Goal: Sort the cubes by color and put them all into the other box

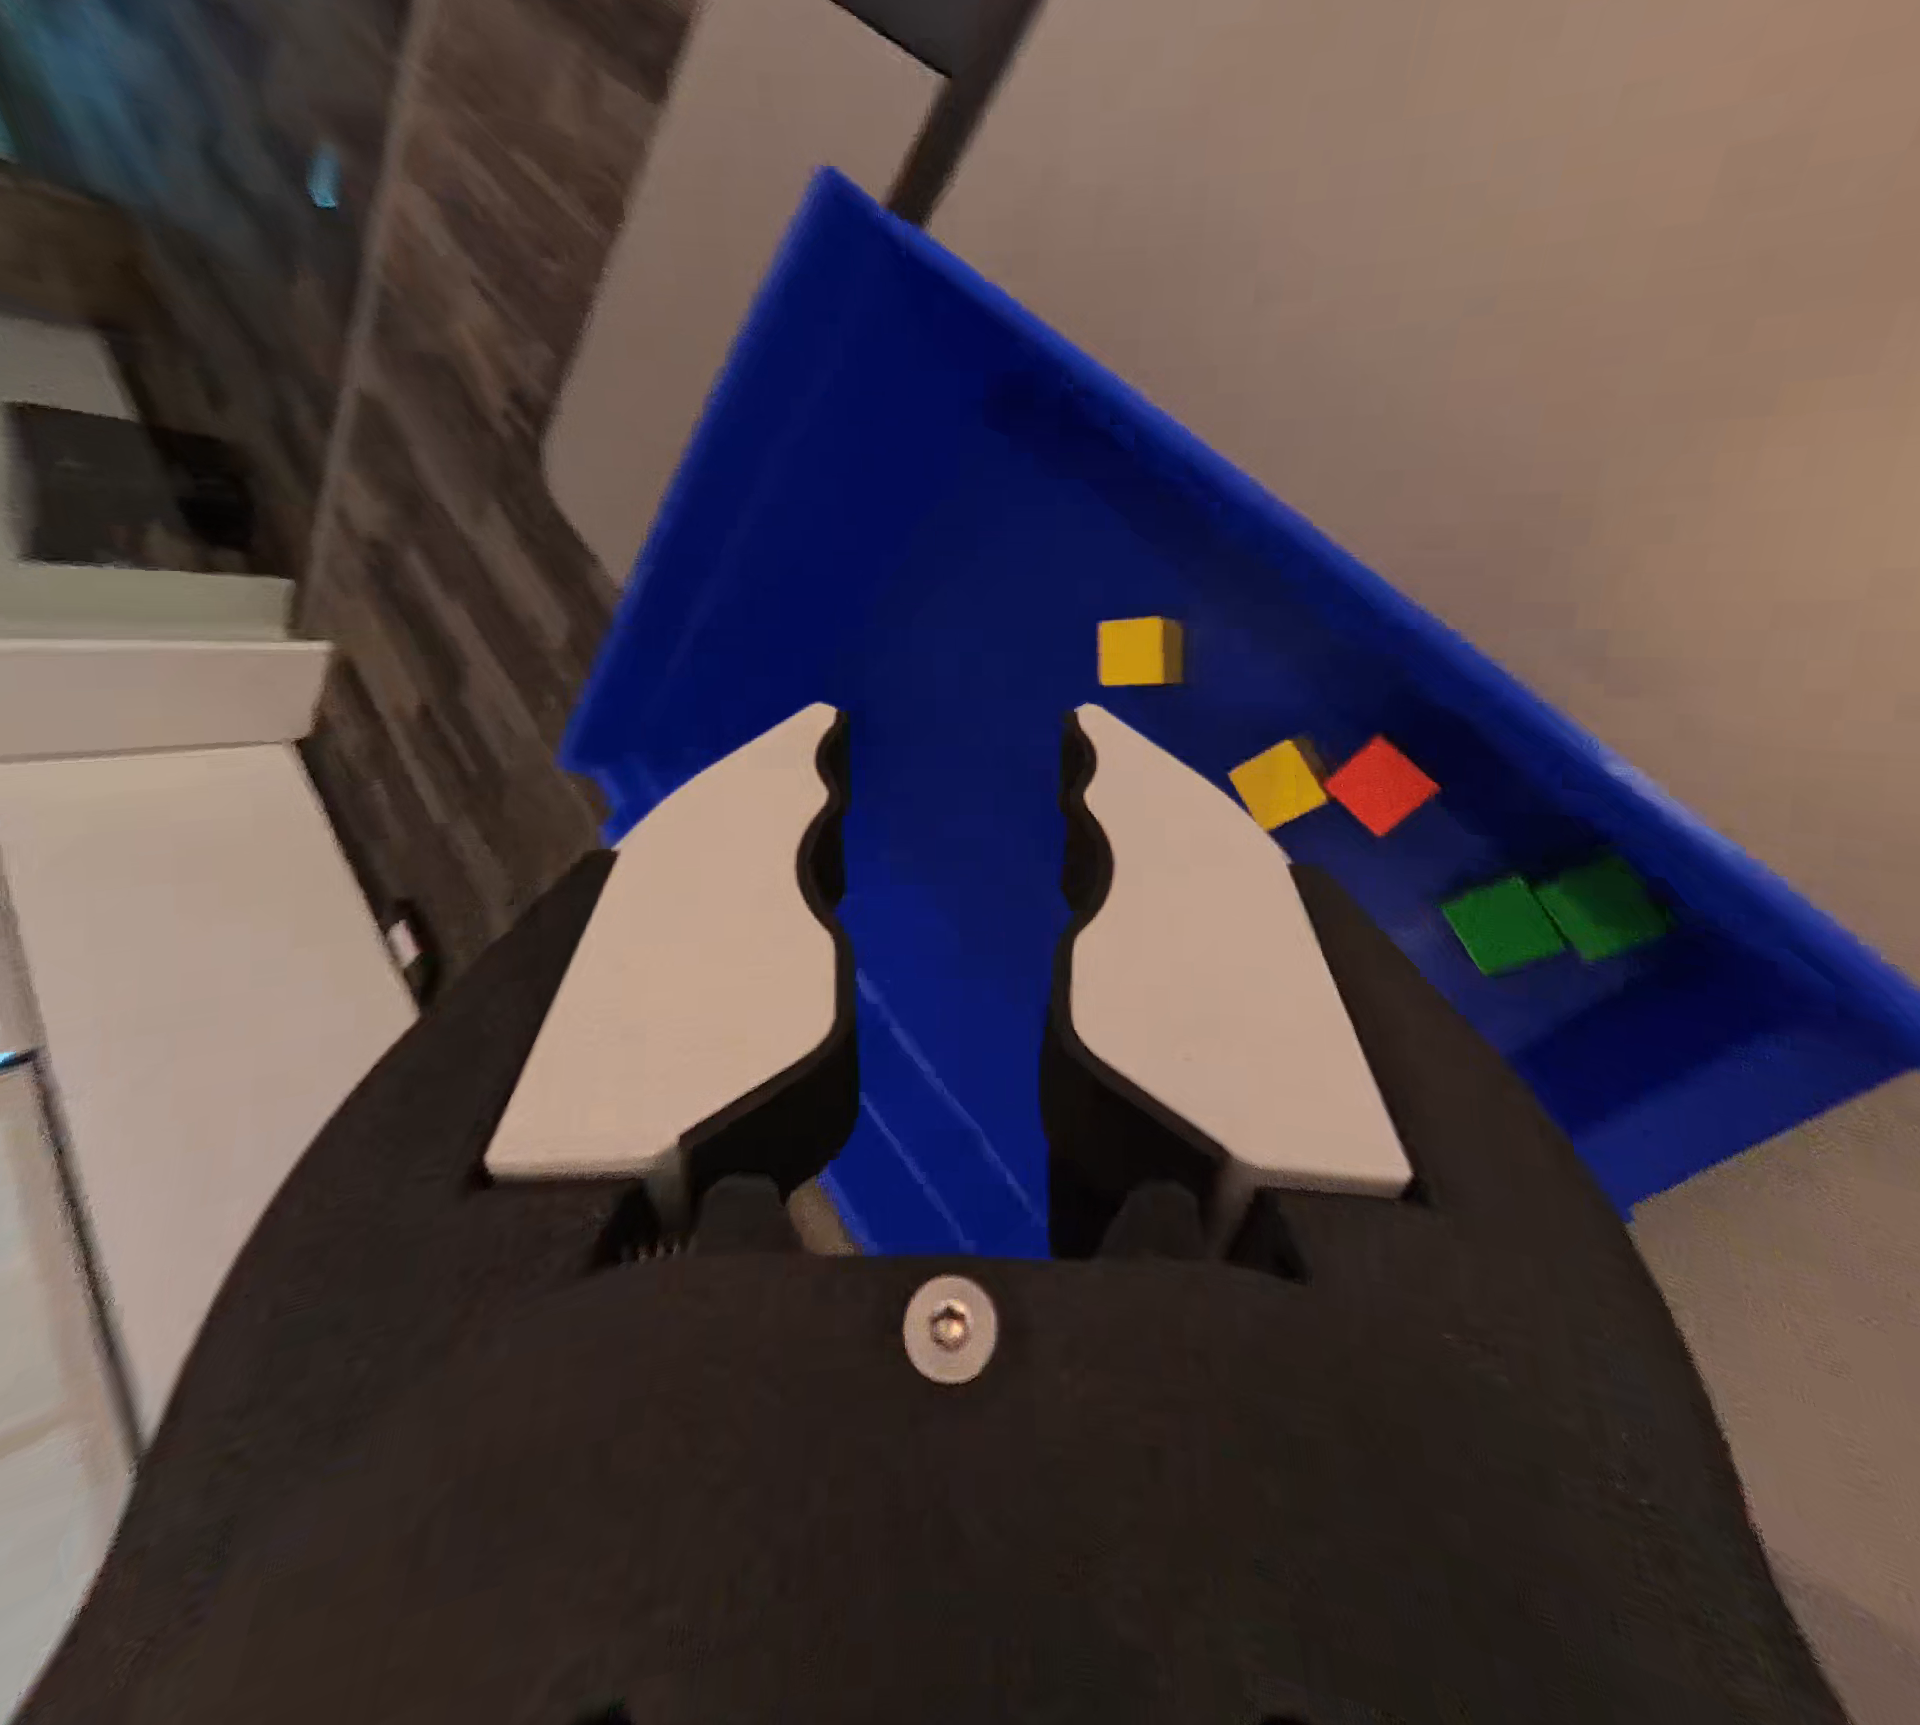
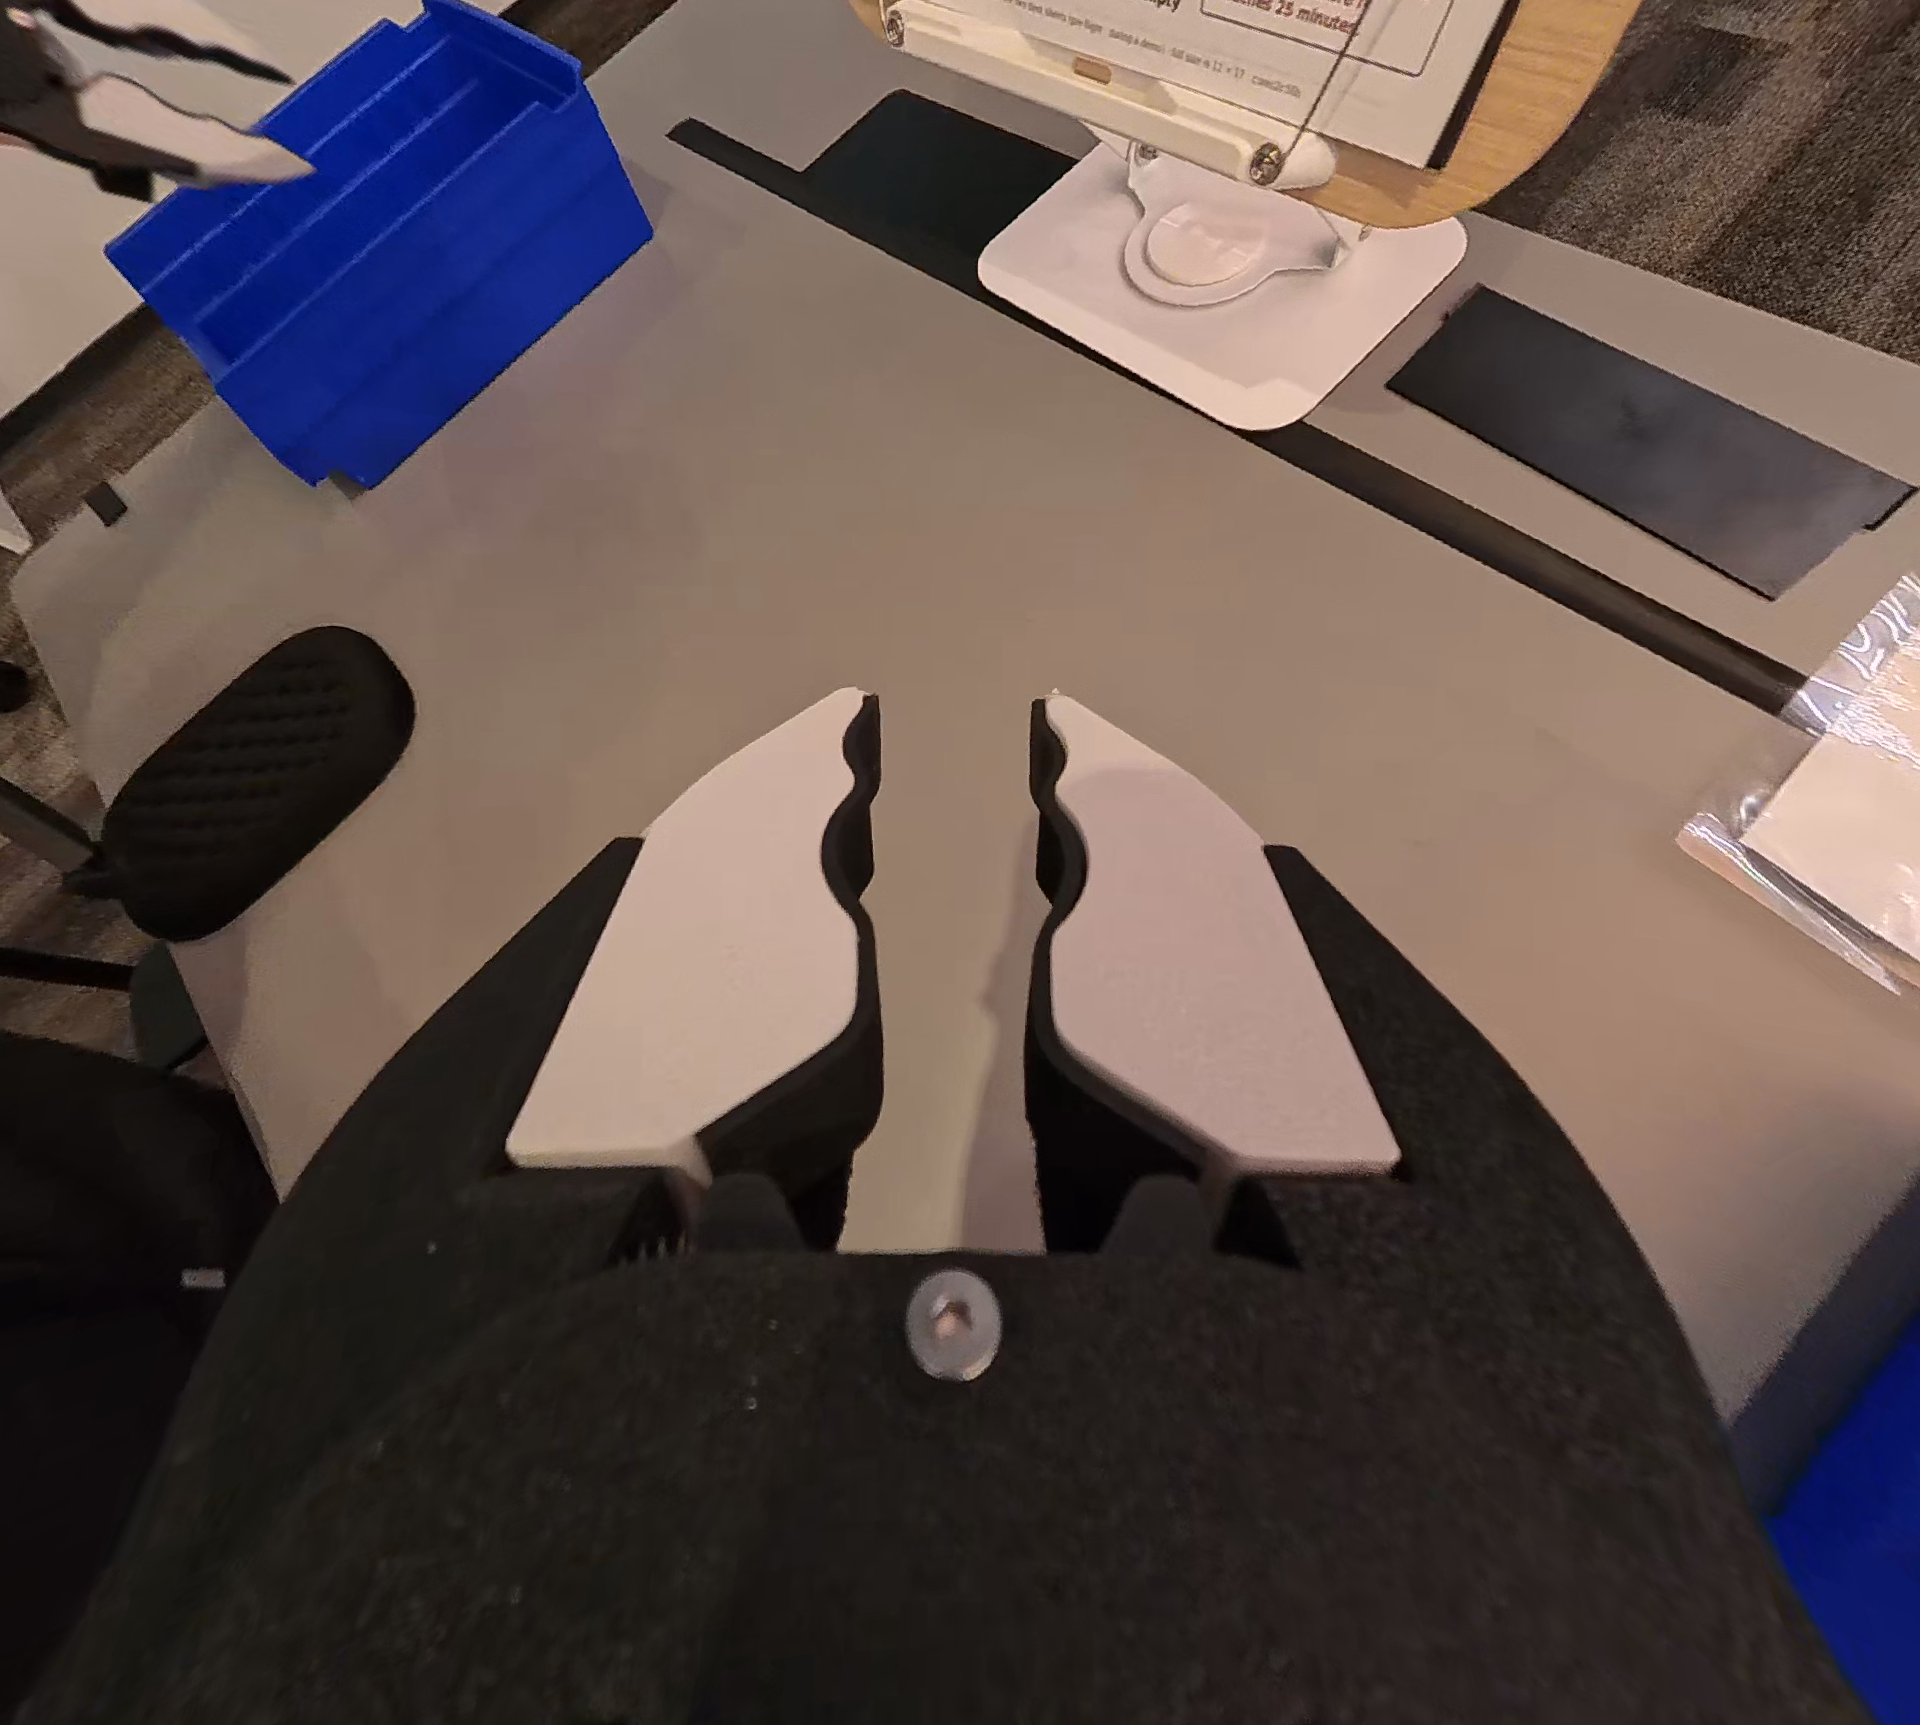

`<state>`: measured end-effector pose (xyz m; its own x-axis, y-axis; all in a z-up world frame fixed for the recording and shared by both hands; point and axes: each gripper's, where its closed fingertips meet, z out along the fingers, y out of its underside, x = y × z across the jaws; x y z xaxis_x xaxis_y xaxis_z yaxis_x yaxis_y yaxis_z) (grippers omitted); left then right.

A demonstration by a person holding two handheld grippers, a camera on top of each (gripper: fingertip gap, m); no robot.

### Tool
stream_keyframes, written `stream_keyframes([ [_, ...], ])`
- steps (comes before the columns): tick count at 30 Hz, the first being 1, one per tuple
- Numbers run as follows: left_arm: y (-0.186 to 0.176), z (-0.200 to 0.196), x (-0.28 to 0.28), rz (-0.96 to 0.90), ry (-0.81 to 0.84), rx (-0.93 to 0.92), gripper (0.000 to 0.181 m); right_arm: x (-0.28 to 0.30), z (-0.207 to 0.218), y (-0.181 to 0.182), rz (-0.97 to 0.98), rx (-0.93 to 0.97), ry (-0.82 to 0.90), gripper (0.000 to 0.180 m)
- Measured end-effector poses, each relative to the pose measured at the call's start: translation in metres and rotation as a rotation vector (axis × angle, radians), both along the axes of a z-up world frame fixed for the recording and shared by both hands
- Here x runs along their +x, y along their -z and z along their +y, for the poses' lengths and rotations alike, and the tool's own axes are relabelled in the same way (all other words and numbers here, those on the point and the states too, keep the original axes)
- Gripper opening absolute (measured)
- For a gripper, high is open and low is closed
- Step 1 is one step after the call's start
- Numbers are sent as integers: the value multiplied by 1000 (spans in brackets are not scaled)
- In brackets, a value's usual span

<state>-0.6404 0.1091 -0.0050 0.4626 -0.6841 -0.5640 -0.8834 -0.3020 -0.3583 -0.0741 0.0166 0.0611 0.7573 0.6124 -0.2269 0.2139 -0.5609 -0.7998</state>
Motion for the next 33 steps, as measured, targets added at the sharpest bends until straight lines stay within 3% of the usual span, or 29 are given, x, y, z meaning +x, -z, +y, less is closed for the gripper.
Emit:
stream_keyframes([
  [4, 40, 0, 2, -43, 107, -125, 36, -9, -5, 0, 26, -17, -31, 27],
  [11, 87, 21, 6, -157, 39, -283, 39, -13, -7, -7, 63, -12, -2, 26],
  [15, 105, 25, 2, -117, 19, -335, 43, -9, -10, -8, 74, -15, 16, 25],
  [23, 129, 22, -7, -107, -48, -456, 44, 3, -16, -7, 83, -16, 34, 25],
  [29, 131, 26, -1, -161, -72, -466, 24, 11, -20, -6, 101, -21, 26, 25],
  [33, 127, 25, -5, -158, -98, -469, 23, 19, -23, -10, 133, -6, 21, 24],
])
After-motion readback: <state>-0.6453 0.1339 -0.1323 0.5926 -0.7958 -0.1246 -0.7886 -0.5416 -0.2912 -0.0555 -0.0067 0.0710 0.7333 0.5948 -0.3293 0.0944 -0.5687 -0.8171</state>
